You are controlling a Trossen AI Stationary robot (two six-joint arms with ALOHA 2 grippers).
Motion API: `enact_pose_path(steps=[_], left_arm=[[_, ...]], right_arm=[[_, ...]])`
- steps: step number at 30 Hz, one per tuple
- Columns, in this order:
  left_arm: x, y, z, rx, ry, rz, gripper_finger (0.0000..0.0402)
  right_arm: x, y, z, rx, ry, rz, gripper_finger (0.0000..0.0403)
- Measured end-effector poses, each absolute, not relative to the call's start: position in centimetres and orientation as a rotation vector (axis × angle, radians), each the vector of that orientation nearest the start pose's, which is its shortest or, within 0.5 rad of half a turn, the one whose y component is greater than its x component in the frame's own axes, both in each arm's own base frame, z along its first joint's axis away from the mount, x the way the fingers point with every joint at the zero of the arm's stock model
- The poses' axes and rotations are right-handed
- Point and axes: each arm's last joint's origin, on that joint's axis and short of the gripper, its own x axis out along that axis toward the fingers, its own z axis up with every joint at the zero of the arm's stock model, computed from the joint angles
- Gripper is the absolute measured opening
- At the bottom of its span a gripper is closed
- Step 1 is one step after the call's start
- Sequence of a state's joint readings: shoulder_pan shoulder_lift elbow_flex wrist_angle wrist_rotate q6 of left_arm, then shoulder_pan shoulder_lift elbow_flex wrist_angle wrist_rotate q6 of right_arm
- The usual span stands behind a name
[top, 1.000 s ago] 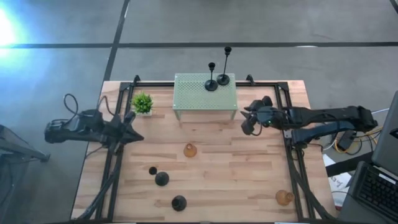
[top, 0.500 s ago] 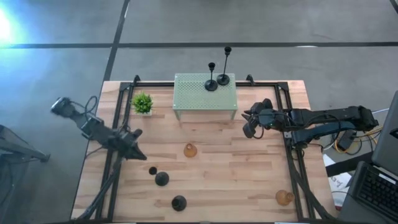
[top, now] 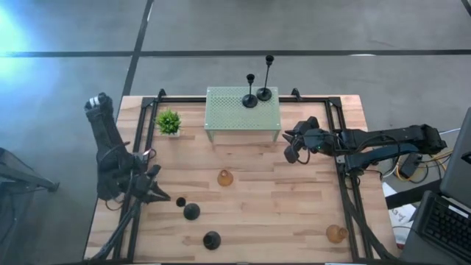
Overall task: Pick & Place candle stick holders
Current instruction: Put the black candle holder on the shelf aligned with the other black candle holders
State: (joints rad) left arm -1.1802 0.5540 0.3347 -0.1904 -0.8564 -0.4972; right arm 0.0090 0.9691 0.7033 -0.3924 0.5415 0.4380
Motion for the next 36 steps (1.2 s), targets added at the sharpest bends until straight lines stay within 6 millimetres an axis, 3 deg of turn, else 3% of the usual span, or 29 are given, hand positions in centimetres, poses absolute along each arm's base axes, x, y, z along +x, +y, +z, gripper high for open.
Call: enact_pose_path(steps=[14, 19, 28, 36], left_arm=[[8.3, -12.3, 20.6, -0.163, 0.269, -0.201, 0.0121], [8.8, -12.7, 20.0, -0.196, 0.298, -0.171, 0.0148], [9.5, -13.6, 20.0, -0.198, 0.274, -0.19, 0.0154], [10.6, -13.5, 19.8, -0.195, 0.268, -0.145, 0.0154]], right_arm=[[19.6, -1.4, 26.0, 0.092, 0.543, -0.612, 0.0075], [18.9, -1.6, 26.5, 0.059, 0.505, -0.675, 0.008], [16.7, -1.9, 27.0, 0.058, 0.425, -0.679, 0.0074], [15.0, -2.0, 26.2, 0.05, 0.377, -0.678, 0.0091]])
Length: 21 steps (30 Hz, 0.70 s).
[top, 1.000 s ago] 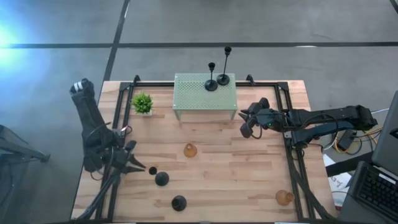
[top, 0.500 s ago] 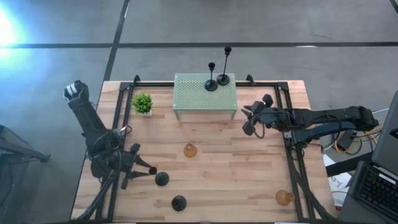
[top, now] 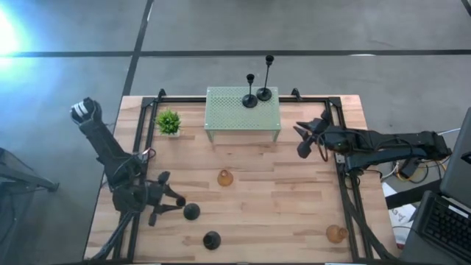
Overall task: Pick & Place candle stick holders
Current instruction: Put the black candle holder on the shelf aligned with the other black candle holders
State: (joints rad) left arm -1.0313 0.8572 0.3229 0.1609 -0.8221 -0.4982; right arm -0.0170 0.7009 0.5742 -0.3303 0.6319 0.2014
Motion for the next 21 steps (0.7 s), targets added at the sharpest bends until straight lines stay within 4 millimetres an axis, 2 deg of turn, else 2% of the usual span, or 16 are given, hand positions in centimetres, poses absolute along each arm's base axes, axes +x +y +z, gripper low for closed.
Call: enact_pose_path(steps=[6, 14, 21], left_arm=[[11.4, -13.3, 20.2, -0.218, 0.263, -0.181, 0.0154], [12.3, -13.2, 20.3, -0.202, 0.267, -0.236, 0.0153], [12.9, -13.0, 19.7, -0.153, 0.286, -0.209, 0.0127]], right_arm=[[14.7, -2.0, 25.3, 0.045, 0.392, -0.679, 0.0095], [14.7, -2.0, 24.9, 0.041, 0.405, -0.679, 0.0079], [14.7, -2.0, 24.9, 0.041, 0.406, -0.679, 0.0064]])
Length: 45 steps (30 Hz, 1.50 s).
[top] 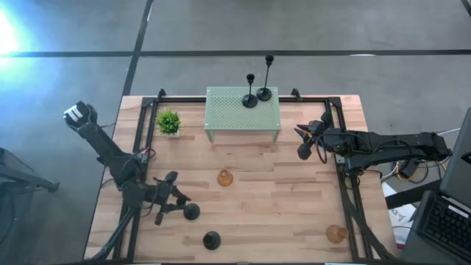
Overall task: Pick & Place candle stick holders
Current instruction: Put the black candle holder on the shelf aligned with the other black candle holders
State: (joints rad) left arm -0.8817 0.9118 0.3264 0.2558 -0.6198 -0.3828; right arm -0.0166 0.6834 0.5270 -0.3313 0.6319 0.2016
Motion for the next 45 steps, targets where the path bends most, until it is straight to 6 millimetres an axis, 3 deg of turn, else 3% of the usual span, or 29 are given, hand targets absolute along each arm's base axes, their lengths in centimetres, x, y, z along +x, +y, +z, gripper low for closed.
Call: enact_pose_path(steps=[6, 10, 15, 22, 27, 31, 39, 45], left_arm=[[13.1, -13.3, 20.5, -0.058, 0.248, -0.247, 0.0029], [13.3, -13.4, 22.8, 0.025, 0.172, -0.28, 0.0019], [13.9, -12.5, 27.3, 0.113, 0.114, -0.229, 0.0018], [14.6, -9.5, 35.4, 0.147, 0.11, 0.013, 0.0018], [15.3, -6.2, 38.9, 0.206, 0.089, 0.203, 0.0018], [16.0, -2.9, 39.9, 0.217, 0.087, 0.384, 0.0017], [18.0, 5.2, 40.1, 0.121, 0.024, 0.434, 0.0017], [19.4, 11.1, 38.6, 0.072, 0.067, 0.528, 0.0017]], right_arm=[[14.7, -2.0, 24.9, 0.04, 0.406, -0.679, 0.0061], [14.7, -2.0, 24.9, 0.04, 0.406, -0.679, 0.0065], [14.7, -2.0, 24.9, 0.039, 0.406, -0.679, 0.0071], [14.8, -1.9, 25.0, 0.001, 0.405, -0.668, 0.0075], [14.9, -2.0, 25.3, -0.003, 0.375, -0.668, 0.0075], [15.1, -2.0, 25.6, 0.007, 0.343, -0.667, 0.0072], [15.2, -2.0, 25.6, 0.003, 0.335, -0.666, 0.006], [15.2, -2.0, 25.6, -0.001, 0.337, -0.665, 0.0061]])
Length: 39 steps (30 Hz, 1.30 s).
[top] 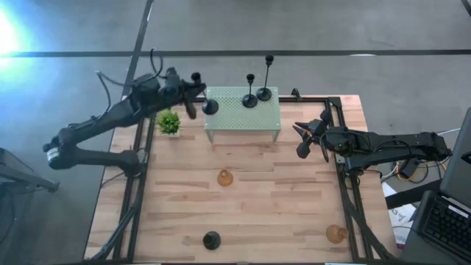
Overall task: Pick & Place candle stick holders
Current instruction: Put the black candle holder on the shelf aligned with the other black candle holders
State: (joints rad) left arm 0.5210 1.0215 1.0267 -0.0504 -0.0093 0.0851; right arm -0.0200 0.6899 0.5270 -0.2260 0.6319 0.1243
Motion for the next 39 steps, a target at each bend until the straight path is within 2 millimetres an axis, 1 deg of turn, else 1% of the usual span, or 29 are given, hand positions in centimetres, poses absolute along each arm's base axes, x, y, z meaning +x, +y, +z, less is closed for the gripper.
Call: enact_pose_path(steps=[3, 7, 12, 16, 19, 25, 29, 33, 39], left_arm=[[20.5, 13.2, 37.9, 0.074, 0.051, 0.549, 0.0017], [22.2, 15.2, 37.0, 0.086, 0.058, 0.562, 0.0017], [23.9, 17.4, 37.3, 0.104, 0.074, 0.587, 0.0017], [24.8, 18.6, 37.5, 0.101, 0.087, 0.598, 0.0017], [25.1, 19.3, 37.5, 0.097, 0.097, 0.606, 0.0017], [25.4, 20.8, 36.3, 0.06, 0.134, 0.623, 0.0017], [25.4, 21.2, 35.9, 0.031, 0.141, 0.618, 0.0017], [24.9, 21.2, 36.0, 0.033, 0.156, 0.623, 0.0017], [24.0, 21.7, 36.2, 0.017, 0.152, 0.649, 0.0017]], right_arm=[[15.2, -2.0, 25.7, -0.019, 0.342, -0.662, 0.0065], [15.2, -2.0, 25.6, -0.027, 0.345, -0.661, 0.0065], [15.2, -2.0, 25.6, -0.03, 0.347, -0.66, 0.0058], [15.2, -2.0, 25.6, -0.031, 0.349, -0.66, 0.0057], [15.2, -2.0, 25.6, -0.031, 0.349, -0.66, 0.0061], [15.1, -2.0, 25.2, -0.034, 0.36, -0.66, 0.0066], [15.1, -2.0, 24.9, -0.033, 0.367, -0.661, 0.006], [15.1, -2.0, 24.9, -0.034, 0.37, -0.661, 0.0054], [15.1, -2.0, 24.8, -0.032, 0.37, -0.662, 0.0057]])
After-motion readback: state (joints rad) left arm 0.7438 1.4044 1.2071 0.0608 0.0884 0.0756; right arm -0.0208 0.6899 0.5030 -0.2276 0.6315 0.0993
